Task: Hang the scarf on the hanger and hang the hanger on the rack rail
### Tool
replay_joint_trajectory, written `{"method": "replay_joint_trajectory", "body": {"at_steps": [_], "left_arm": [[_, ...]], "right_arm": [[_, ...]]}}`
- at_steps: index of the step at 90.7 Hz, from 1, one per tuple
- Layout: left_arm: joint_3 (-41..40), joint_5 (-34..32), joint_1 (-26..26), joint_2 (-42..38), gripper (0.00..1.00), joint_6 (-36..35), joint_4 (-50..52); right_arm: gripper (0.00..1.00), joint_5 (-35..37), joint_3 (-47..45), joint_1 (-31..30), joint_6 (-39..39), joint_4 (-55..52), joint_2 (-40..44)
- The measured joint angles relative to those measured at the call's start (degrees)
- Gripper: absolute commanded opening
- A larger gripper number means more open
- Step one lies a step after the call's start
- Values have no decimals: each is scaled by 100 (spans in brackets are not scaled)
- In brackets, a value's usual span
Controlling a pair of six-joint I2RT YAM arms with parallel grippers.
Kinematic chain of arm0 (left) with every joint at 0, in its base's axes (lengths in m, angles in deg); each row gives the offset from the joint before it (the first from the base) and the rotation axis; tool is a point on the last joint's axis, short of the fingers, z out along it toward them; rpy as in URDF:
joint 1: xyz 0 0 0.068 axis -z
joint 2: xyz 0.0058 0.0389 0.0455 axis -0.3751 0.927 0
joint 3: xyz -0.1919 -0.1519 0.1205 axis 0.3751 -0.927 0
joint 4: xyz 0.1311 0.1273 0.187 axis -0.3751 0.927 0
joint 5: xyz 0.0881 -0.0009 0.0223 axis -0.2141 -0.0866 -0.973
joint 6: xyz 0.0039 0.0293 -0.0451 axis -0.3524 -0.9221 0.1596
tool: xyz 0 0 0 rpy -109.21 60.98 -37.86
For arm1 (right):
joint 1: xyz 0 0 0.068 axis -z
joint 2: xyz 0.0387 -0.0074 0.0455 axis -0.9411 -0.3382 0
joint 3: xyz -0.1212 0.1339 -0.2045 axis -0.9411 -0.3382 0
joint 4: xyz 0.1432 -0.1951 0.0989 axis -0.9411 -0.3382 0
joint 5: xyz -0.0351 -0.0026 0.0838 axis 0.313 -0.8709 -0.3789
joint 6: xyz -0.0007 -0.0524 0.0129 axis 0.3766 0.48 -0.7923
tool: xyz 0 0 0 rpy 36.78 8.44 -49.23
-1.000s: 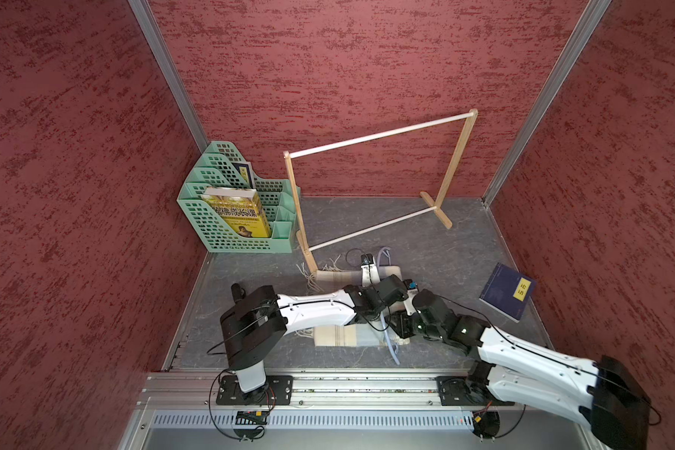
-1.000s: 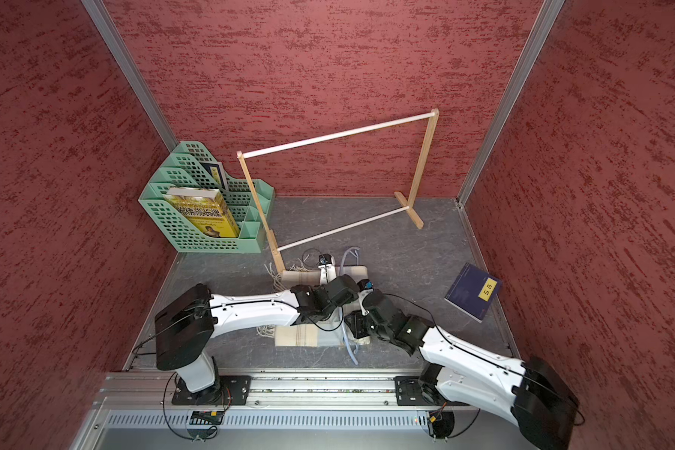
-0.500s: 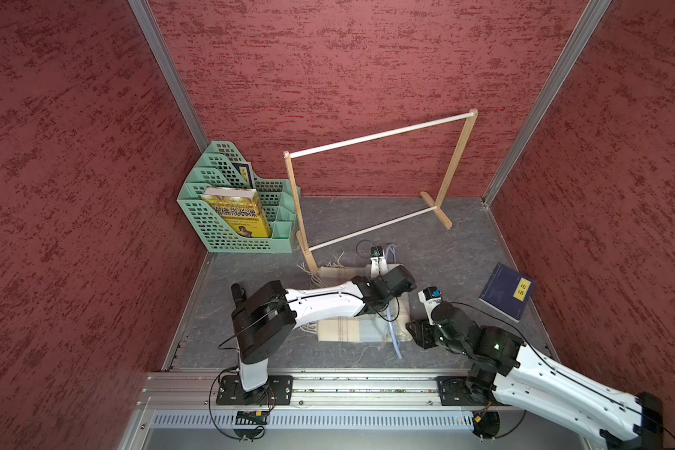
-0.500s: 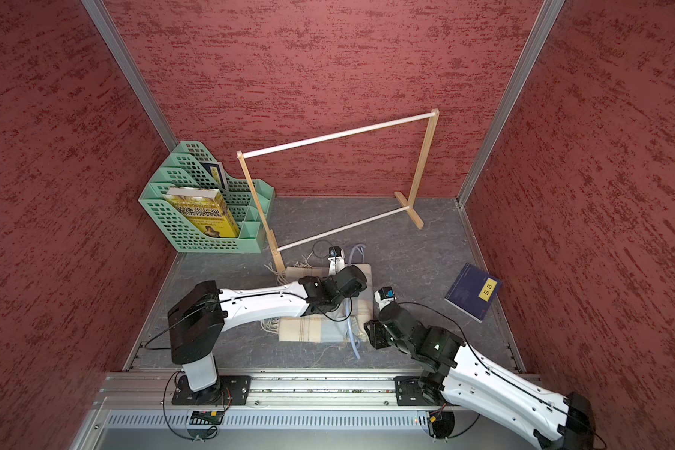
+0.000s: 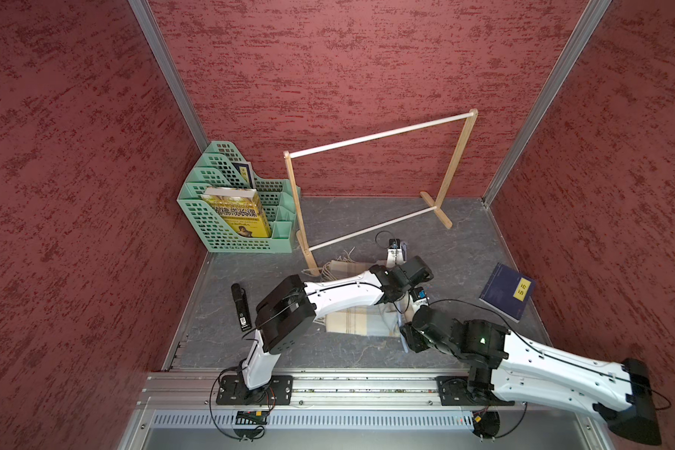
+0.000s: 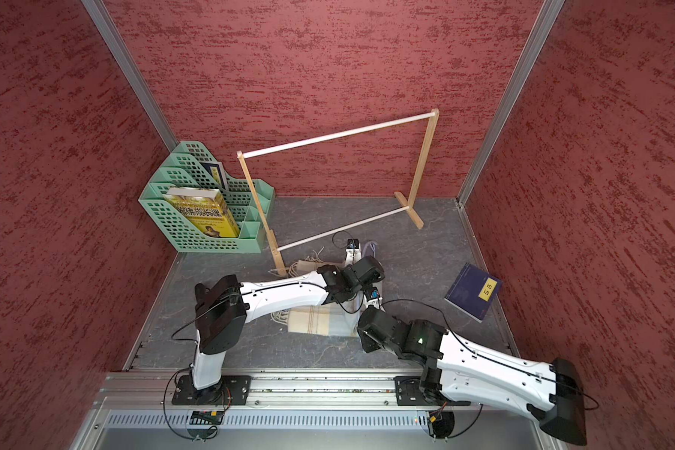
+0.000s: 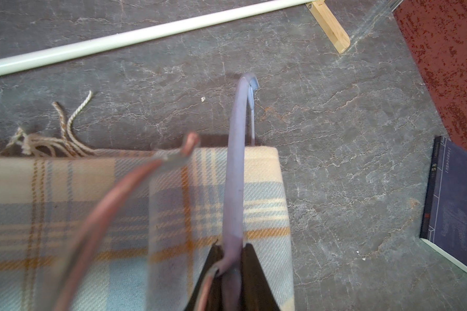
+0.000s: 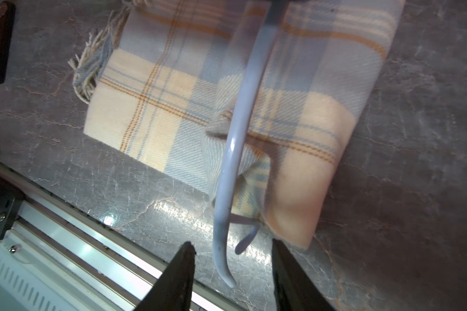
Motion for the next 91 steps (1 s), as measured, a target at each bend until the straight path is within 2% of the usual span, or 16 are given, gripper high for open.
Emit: {"method": "replay_joint_trajectory", "body": {"at_steps": [27,55,70,91], "left_arm": [[85,-24,0,129,0,-2,-7],[90,-57,0,157,0,-4,-28],[90,-57,2,157,0,-11,-44],[90,-55,11,157,0,-44,-66]], "right_arm": [[49,726,-4,-612,-831,-92,-83],[47,1593,330,-1486,-1738,-221,-1764],[42,2002,610,-1626,-2094,-295,-2430],[32,2282,732,-1670,-2524,-546,-2876]]}}
